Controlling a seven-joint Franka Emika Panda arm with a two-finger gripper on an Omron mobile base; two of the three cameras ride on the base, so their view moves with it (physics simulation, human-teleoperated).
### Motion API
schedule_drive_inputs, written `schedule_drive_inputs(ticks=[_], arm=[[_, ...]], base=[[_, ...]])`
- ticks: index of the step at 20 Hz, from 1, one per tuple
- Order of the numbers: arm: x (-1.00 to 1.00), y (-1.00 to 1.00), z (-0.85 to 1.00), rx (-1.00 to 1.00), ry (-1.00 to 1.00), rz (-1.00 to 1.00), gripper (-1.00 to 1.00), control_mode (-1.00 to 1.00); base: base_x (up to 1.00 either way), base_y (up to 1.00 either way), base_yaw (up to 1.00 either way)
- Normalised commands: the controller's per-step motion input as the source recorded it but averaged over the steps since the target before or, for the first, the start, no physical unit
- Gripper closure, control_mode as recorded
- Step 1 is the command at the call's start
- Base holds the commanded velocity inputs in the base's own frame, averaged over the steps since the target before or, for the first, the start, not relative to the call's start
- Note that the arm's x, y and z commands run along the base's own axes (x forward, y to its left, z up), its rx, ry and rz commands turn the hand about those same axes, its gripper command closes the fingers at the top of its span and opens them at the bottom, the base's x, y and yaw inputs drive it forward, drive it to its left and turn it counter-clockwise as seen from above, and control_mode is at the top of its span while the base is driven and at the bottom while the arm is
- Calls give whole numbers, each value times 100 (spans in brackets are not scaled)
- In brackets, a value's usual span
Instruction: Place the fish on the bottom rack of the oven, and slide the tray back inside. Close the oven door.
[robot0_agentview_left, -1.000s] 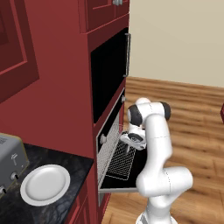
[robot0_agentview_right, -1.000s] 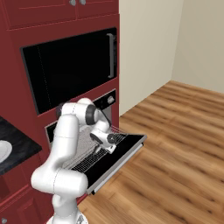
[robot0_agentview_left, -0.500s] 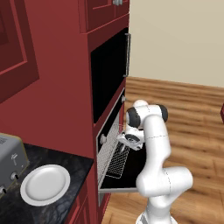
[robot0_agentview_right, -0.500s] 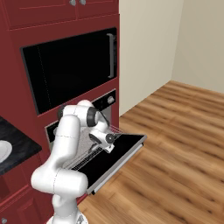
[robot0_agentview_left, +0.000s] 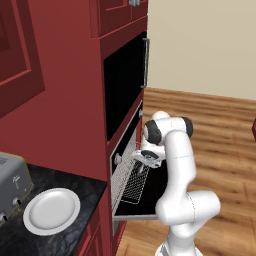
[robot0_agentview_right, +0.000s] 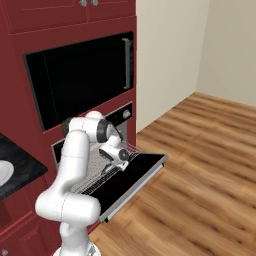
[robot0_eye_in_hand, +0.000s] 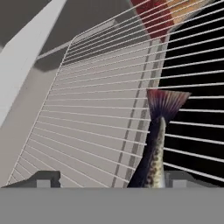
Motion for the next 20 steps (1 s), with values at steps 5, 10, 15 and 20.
schedule_drive_inputs(ticks=[5,10,15,20], arm=[[-32,-32,76,0,-5,5,-100,-100],[-33,-58,78,-4,3,1,-100,-100],[-35,-73,57,-19,18,0,-100,-100],[-22,-21,0,-12,11,1,-100,-100]], base=[[0,0,0],[0,0,0],[0,0,0],[0,0,0]])
